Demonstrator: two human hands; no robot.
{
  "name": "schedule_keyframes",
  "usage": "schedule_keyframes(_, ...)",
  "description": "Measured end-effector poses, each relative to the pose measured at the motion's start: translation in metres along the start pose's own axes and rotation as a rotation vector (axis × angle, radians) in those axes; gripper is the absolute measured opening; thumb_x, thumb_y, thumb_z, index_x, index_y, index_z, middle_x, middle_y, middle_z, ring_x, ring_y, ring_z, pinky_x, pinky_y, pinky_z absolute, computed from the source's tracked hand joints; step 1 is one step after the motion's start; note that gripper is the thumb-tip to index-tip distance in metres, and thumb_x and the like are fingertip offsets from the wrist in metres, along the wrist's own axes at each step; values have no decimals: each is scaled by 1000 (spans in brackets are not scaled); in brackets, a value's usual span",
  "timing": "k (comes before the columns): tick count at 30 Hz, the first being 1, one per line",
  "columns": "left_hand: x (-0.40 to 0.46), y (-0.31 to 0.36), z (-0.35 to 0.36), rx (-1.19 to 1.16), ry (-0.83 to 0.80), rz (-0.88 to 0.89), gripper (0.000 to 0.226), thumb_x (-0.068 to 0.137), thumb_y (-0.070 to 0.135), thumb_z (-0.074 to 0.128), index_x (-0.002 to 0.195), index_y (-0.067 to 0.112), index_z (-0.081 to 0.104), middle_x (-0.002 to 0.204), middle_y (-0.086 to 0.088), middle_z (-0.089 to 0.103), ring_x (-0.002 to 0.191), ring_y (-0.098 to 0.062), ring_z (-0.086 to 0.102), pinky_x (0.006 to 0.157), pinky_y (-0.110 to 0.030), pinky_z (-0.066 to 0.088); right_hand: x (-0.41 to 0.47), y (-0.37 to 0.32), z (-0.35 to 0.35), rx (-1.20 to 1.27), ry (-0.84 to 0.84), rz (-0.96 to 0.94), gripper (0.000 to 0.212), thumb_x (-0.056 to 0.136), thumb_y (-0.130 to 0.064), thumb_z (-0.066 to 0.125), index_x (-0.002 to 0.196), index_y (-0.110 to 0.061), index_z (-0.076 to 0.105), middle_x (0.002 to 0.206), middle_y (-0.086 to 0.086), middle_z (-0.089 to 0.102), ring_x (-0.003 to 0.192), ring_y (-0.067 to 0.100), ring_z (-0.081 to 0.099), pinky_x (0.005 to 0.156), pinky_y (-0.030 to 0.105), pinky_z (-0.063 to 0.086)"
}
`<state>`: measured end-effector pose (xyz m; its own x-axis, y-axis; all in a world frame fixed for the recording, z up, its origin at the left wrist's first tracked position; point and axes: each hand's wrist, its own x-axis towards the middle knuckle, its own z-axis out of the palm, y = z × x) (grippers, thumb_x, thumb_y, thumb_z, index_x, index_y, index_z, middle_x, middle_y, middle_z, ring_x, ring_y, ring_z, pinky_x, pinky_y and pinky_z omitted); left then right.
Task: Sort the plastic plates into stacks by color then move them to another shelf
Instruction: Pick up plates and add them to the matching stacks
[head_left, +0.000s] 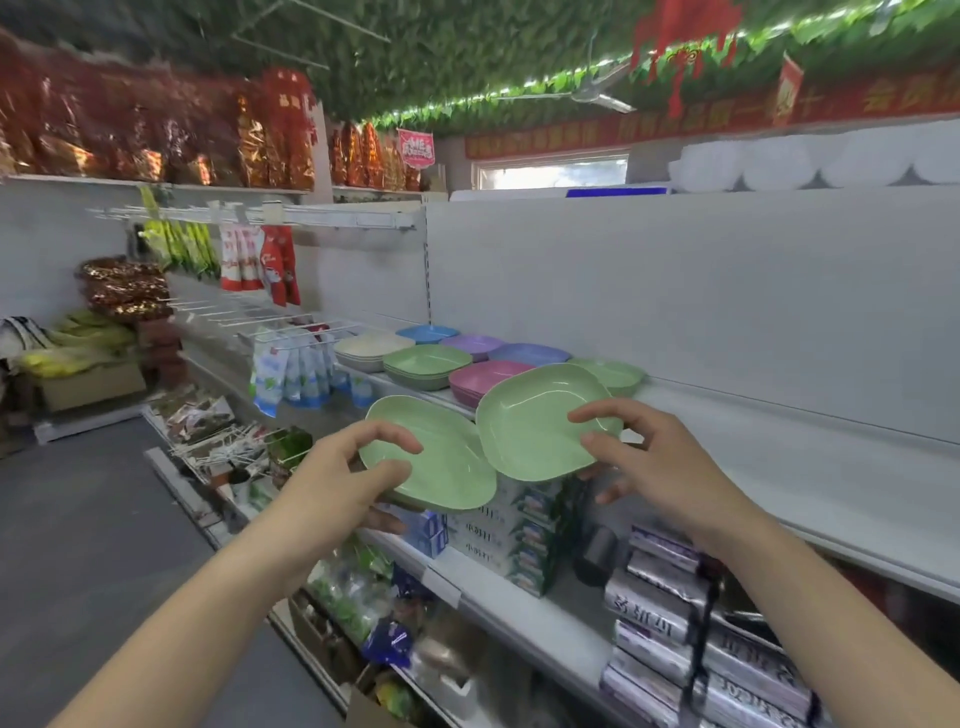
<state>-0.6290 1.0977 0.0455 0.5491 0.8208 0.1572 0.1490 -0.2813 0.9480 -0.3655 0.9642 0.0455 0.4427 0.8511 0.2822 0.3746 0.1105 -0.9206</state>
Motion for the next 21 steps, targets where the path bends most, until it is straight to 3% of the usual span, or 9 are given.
schedule_keyframes(7,118,-9,10,-1,-64,29,18,95,9,66,96,26,72,83,1,52,63,-20,60,62,-31,61,99,22,-35,-53,154,12,16,98,-15,66,108,-25,75,117,10,63,81,24,76,65,35,62)
schedule_keyframes(10,173,-2,12,-6,-87,65,18,95,9,66,99,27,71,96,-3,58,59,-9,62,67,-37,63,136,30,-52,-85,229,11,14,98,-14,67,108,-22,73,115,13,62,79,25,76,64,36,62)
schedule_keyframes(12,208,2,12,-32,-110,85,19,95,9,66,101,27,70,108,-13,63,67,-17,66,71,-42,63,155,35,-63,-104,291,34,14,98,-14,66,109,-20,71,114,13,62,77,24,76,64,36,62)
schedule_keyframes(14,240,4,15,-53,-137,96,20,96,8,65,105,25,68,106,-19,67,71,-27,71,73,-44,62,169,42,-74,-134,351,75,15,98,-15,67,112,-20,68,112,14,62,76,23,76,63,35,61)
schedule_keyframes(21,352,-4,40,-118,-287,118,20,96,5,62,111,18,64,90,-17,66,69,-23,71,72,-46,61,205,76,-85,-194,558,279,21,97,-16,67,117,-19,63,103,17,65,74,20,75,71,45,65)
